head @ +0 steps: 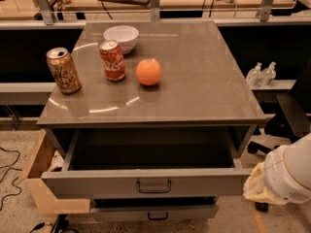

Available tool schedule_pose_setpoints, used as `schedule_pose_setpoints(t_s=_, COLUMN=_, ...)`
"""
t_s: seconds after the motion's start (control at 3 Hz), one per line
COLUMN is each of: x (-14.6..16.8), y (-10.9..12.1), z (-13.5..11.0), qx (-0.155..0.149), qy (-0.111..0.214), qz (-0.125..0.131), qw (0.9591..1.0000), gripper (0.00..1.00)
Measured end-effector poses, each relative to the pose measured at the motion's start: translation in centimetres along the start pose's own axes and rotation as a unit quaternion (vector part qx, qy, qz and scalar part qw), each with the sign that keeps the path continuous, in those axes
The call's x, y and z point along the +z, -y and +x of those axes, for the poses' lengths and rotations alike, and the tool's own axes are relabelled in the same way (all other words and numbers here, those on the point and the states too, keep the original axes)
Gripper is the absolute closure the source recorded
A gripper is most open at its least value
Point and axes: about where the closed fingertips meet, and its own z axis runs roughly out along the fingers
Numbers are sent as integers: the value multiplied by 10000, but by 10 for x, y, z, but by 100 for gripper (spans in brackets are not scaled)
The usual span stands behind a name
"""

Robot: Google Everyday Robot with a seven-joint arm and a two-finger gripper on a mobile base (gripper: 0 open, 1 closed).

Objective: Close top drawer

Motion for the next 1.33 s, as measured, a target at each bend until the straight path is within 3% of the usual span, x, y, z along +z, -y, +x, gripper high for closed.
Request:
schedule_pose_setpoints(t_s=0.33, x=34, y=-36, z=-33, qx=-132, qy=285, qz=-313, qw=9990, gripper=100)
schedule_pose_setpoints(t_s=0.67, x=76, y=-55, z=-73, qx=-268, qy=446, qz=-480, qw=9975, gripper=100)
schedule_pose_setpoints(t_s=1.0, x=118, y=-63, z=-109, qx=-453, qy=374, qz=-471, qw=9972, gripper=100)
schedule_pose_setpoints(t_s=1.33, x=154, y=-61, z=-127, qx=-663, qy=76, qz=-371, qw=9971, gripper=100)
